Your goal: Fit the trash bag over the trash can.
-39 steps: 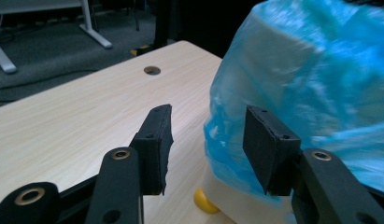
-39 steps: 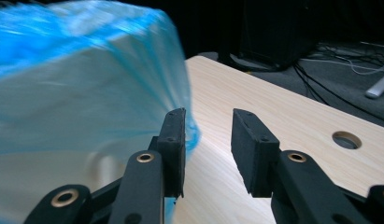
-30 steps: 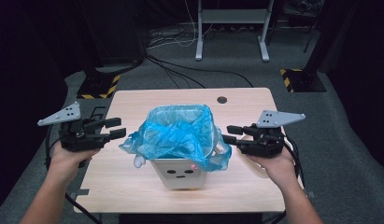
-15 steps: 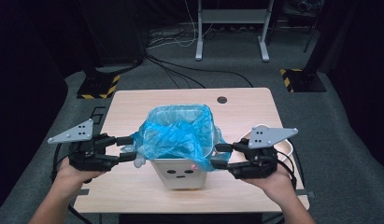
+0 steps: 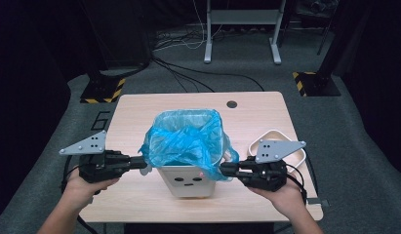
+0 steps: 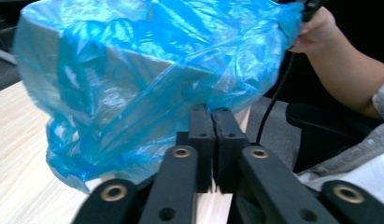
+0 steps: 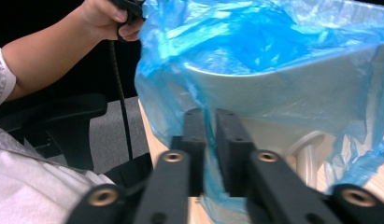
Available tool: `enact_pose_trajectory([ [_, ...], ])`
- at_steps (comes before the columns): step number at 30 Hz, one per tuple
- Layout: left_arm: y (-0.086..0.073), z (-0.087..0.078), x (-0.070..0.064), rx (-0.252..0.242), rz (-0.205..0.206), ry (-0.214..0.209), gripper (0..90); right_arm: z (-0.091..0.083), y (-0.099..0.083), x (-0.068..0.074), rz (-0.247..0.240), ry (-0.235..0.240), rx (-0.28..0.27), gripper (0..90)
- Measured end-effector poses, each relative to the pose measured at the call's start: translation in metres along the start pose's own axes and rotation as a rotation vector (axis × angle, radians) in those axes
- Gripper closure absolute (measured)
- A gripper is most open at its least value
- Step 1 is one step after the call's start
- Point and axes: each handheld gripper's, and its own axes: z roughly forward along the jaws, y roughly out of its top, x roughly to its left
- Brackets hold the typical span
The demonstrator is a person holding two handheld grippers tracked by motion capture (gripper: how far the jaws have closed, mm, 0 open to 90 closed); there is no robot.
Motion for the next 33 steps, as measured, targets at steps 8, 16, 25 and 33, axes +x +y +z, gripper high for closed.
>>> enact_pose_trajectory([
  [8, -0.007, -0.007, -0.016, 0.025, 0.023, -0.046, 89.6, -0.011, -0.001, 0.007, -0.035, 0.014, -0.002, 90.0],
  [16, -0.038, 0.005, -0.007, 0.057, -0.046, -0.061, 89.6, -0.004, -0.025, -0.001, 0.012, -0.034, 0.08, 90.0],
  [25, -0.063, 0.014, 0.002, 0.075, -0.106, -0.079, 89.7, -0.002, -0.051, -0.007, 0.075, -0.051, 0.125, 90.0],
  [33, -0.08, 0.019, 0.011, 0.091, -0.144, -0.067, 89.7, 0.005, -0.069, -0.009, 0.112, -0.052, 0.146, 90.0],
])
